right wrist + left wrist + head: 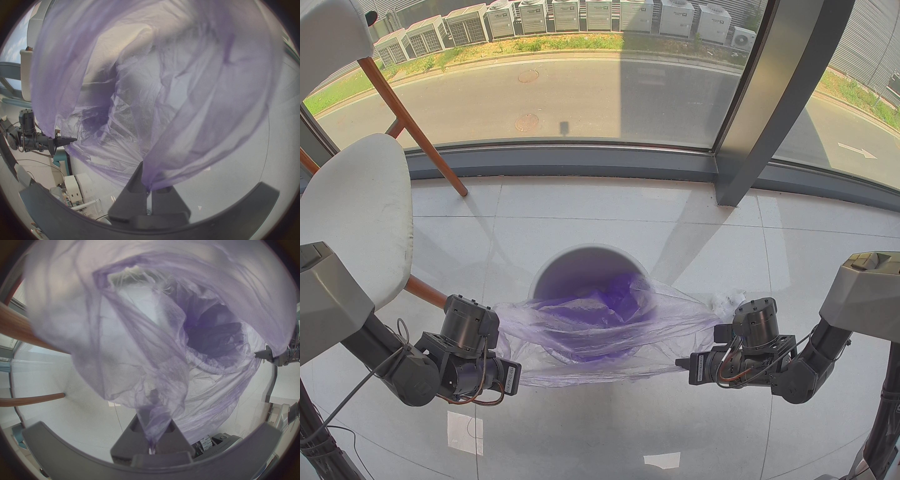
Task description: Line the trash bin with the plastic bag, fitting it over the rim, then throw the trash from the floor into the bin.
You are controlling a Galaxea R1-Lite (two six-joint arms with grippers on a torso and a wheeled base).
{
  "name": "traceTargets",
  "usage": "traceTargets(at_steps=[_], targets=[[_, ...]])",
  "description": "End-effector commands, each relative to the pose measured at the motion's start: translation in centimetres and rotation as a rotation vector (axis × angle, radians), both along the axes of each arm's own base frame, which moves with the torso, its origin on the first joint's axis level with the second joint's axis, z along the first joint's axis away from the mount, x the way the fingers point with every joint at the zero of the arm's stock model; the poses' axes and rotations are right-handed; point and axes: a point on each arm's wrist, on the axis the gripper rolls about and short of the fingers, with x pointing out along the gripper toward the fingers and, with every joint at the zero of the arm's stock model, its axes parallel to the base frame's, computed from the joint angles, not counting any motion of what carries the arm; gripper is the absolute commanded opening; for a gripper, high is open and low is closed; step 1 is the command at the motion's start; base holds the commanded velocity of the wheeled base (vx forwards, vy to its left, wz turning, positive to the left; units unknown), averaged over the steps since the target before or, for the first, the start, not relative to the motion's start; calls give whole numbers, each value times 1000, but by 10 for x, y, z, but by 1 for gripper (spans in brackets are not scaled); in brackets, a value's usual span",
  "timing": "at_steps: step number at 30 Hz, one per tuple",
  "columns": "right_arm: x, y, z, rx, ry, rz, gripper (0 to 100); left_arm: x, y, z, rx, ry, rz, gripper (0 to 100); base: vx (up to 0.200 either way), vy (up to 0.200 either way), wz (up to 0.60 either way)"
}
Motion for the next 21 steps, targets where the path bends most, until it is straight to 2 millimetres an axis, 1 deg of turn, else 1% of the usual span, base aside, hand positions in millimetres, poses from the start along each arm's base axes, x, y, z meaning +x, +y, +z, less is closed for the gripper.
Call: traceTargets(at_steps=[1,5,9,14,18,19,21], targets=[[2,-6,-11,-32,19,-4,0,-1,0,-8,16,28,2,0,0,0,0],[2,-6,-12,-39,19,-1,0,-1,1,-12,22,38,3,0,0,0,0],[10,-5,-16,-39,14,-9,0,7,-1,-21,33,48,12,0,0,0,0],[12,-5,-21,-43,20,-11,0,16,-5,-31,32,7,24,0,0,0,0],[12,-5,-20,-42,21,-12,0,16,-6,-32,33,4,19,0,0,0,0],[11,-5,-19,-40,20,-10,100,15,-6,-32,40,4,11,100,0,0,0],[10,-3,-17,-37,15,-6,100,15,-6,-29,39,-6,5,100,0,0,0]])
